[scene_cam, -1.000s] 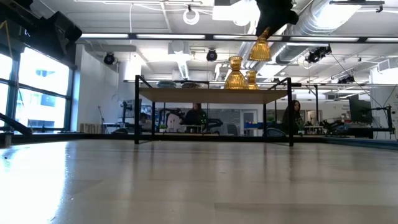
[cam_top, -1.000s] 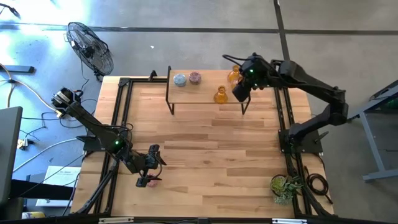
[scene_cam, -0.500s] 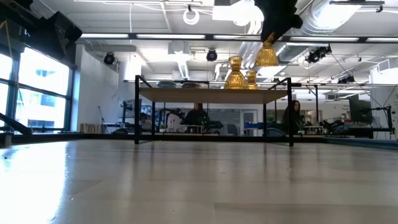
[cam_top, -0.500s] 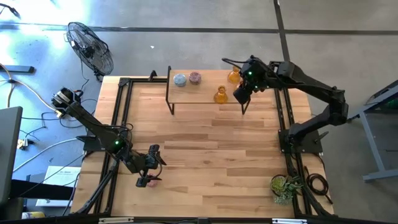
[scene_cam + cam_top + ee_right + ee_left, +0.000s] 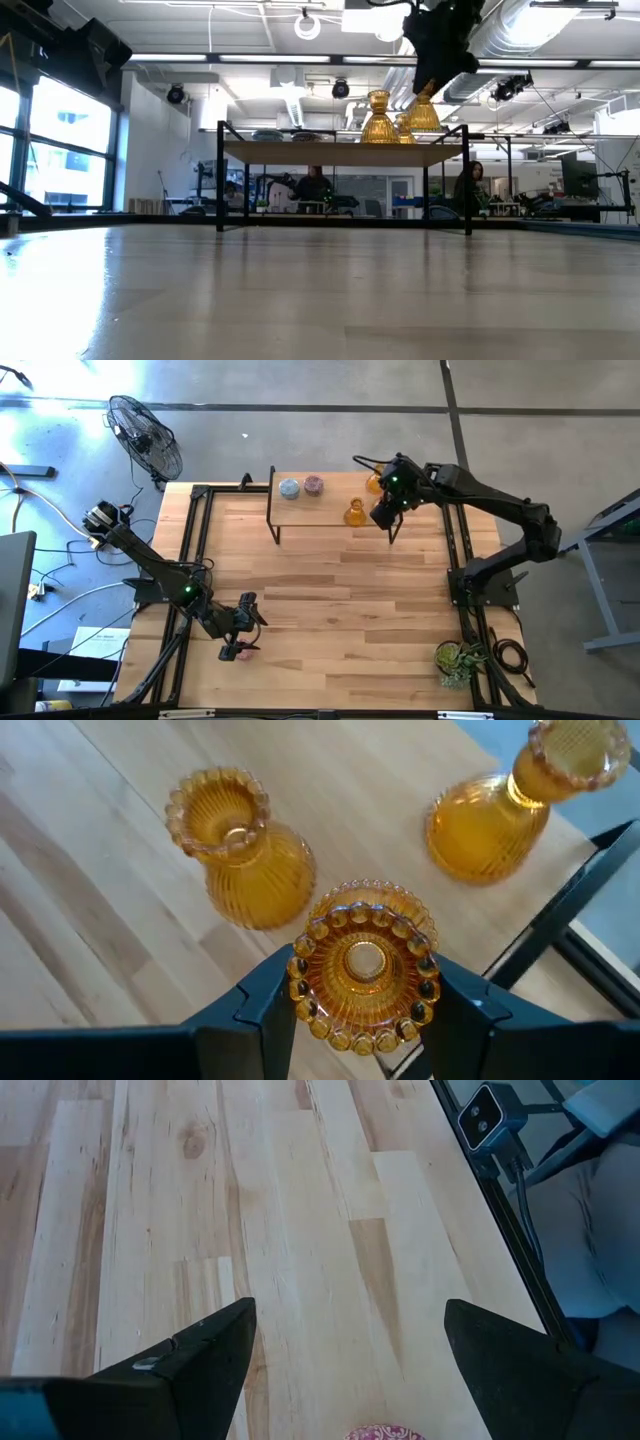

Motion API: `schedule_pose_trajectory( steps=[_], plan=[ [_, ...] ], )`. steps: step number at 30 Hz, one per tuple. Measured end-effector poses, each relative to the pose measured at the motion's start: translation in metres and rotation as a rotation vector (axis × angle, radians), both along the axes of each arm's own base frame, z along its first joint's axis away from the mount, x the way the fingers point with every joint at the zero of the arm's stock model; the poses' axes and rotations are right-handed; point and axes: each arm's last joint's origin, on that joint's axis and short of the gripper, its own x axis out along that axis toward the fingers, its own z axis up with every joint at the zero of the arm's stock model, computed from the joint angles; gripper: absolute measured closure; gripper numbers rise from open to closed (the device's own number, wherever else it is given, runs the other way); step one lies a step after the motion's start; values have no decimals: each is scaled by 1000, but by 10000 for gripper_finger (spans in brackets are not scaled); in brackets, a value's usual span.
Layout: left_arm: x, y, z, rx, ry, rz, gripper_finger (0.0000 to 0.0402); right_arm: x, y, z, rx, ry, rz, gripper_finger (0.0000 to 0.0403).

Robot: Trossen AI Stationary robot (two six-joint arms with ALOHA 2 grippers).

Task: Pick & Place candle stick holders
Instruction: Put the orange candle holder on the shelf

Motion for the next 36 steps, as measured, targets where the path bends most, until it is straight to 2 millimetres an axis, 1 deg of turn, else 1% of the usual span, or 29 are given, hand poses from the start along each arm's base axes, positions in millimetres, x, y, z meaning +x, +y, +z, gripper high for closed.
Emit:
schedule_pose_trajectory(
  steps=[7, 15, 17, 21, 23, 25, 30, 33, 36],
  plan=[
    [0, 0, 0, 0, 0, 0, 82, -2, -3, -17, 23, 37, -12, 249],
    [0, 0, 0, 0, -1, 0, 82, 1, -5, -22, 16, 4, -7, 248],
    [0, 0, 0, 0, 0, 0, 82, 2, -5, -22, 14, -2, -6, 233],
    [0, 0, 0, 0, 0, 0, 82, 3, -6, -24, 8, 6, -14, 172],
    [0, 0, 0, 0, 0, 0, 82, 3, -6, -24, -6, 10, -23, 154],
    [0, 0, 0, 0, 0, 0, 82, 3, -6, -23, -19, 16, -30, 146],
    [0, 0, 0, 0, 0, 0, 82, 2, -7, -22, -50, 30, -49, 144],
    [0, 0, 0, 0, 0, 0, 82, 3, -6, -13, -69, 14, -35, 143],
    [0, 0, 0, 0, 0, 0, 82, 6, -1, 2, -96, -27, -7, 143]
  ],
)
